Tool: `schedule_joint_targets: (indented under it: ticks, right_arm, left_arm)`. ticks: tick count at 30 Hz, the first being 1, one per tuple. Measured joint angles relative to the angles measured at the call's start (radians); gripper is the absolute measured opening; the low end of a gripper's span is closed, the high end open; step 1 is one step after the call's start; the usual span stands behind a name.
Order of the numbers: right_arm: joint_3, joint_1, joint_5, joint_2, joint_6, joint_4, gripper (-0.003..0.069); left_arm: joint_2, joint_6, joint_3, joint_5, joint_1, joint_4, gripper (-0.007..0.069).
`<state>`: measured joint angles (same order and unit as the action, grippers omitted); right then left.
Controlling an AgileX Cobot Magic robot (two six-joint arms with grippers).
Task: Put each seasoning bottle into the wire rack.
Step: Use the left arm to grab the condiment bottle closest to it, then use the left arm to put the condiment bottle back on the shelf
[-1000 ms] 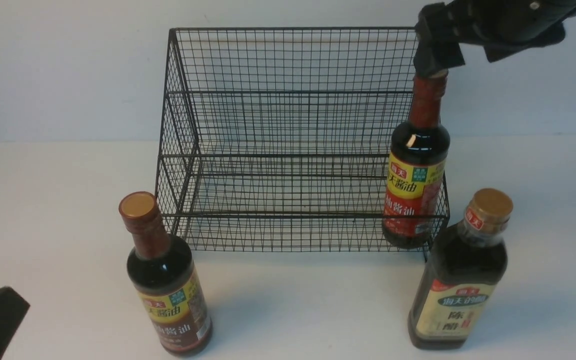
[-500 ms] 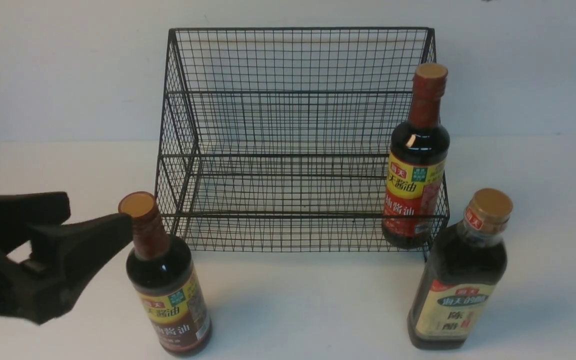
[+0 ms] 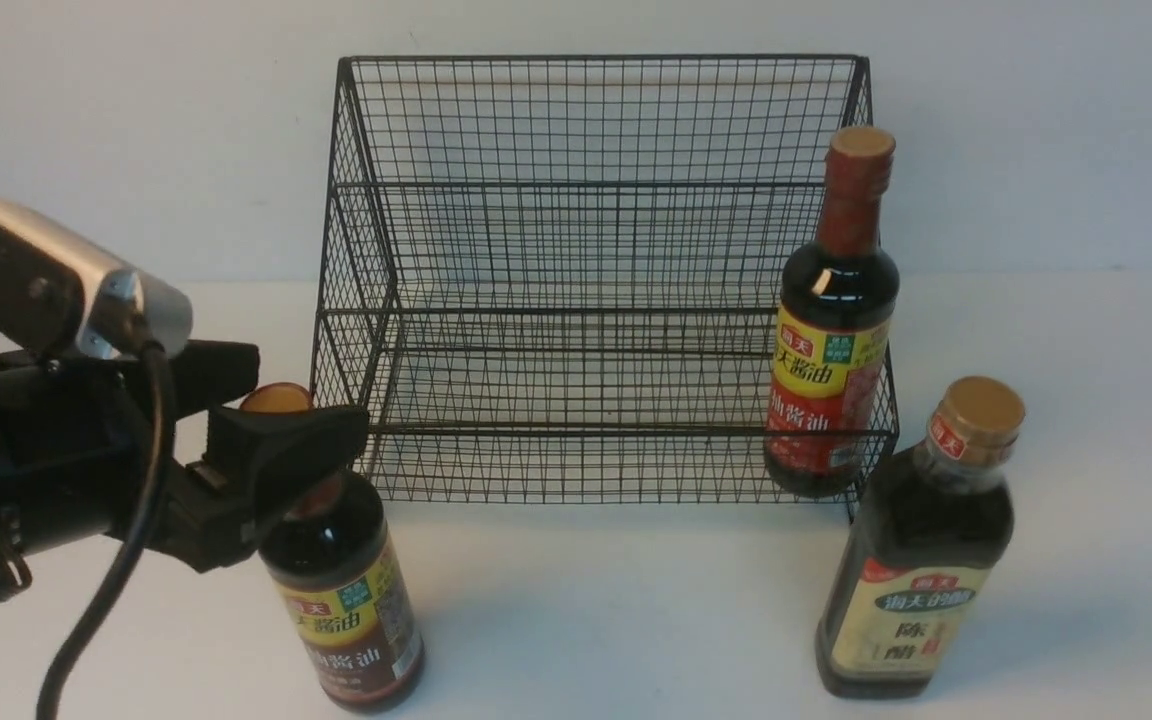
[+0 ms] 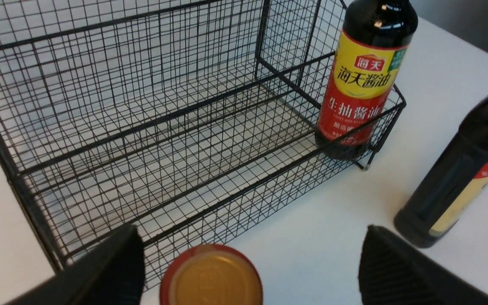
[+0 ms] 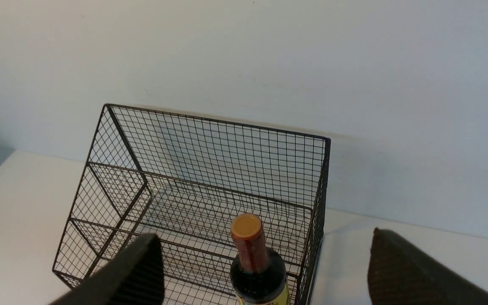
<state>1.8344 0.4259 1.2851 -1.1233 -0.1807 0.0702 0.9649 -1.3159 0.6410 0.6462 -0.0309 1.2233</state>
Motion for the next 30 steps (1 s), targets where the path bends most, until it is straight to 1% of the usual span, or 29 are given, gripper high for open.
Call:
schedule_joint_targets:
  ticks: [3,8,10,11,12,14,16,19,20,22,24,26,28,30]
  right_arm:
    - [0.000,0.000,0.000,0.012,0.000,0.000,0.0589]
    - [0.000,0.000,0.002,0.013,0.000,0.000,0.0589]
    - [0.000,0.000,0.002,0.013,0.000,-0.003,0.0589]
    - [0.000,0.000,0.002,0.013,0.000,-0.003,0.0589]
    - [0.000,0.000,0.002,0.013,0.000,-0.003,0.0589]
    - [0.000,0.000,0.003,0.013,0.000,-0.004,0.0589]
    - [0.000,0.000,0.003,0.013,0.000,-0.007,0.0589]
    - [0.000,0.000,0.003,0.013,0.000,-0.012,0.0588]
    - [0.000,0.000,0.003,0.013,0.000,-0.012,0.0588]
    - [0.000,0.000,0.003,0.013,0.000,-0.018,0.0588]
    - [0.000,0.000,0.003,0.013,0.000,-0.021,0.0588]
    - [0.000,0.000,0.003,0.013,0.000,-0.026,0.0588]
    - [0.000,0.000,0.003,0.013,0.000,-0.046,0.0582]
    - [0.000,0.000,0.003,0.013,0.000,-0.082,0.0561]
  left_arm:
    - [0.026,-0.037,0.000,0.000,0.000,0.001,0.0610]
    - [0.071,-0.047,0.000,0.000,0.000,-0.001,0.0570]
    - [0.087,-0.048,0.000,0.000,0.000,-0.004,0.0512]
    - [0.090,-0.048,0.000,0.000,0.000,-0.004,0.0470]
    - [0.090,-0.048,0.000,0.000,0.000,-0.004,0.0419]
    - [0.088,-0.048,0.000,0.010,0.000,-0.004,0.0284]
    - [0.082,-0.053,0.005,0.034,0.000,-0.024,0.0282]
    - [0.060,-0.046,0.053,0.163,0.000,-0.107,0.0282]
    - [0.057,-0.043,0.059,0.173,0.000,-0.117,0.0282]
    - [0.040,0.019,0.164,0.296,0.000,-0.160,0.0282]
    - [0.034,0.062,0.262,0.354,-0.002,-0.172,0.0282]
    - [0.039,0.101,0.372,0.376,-0.002,-0.190,0.0281]
    - [0.056,0.107,0.452,0.377,-0.002,-0.203,0.0281]
    - [0.089,0.106,0.536,0.369,-0.002,-0.218,0.0281]
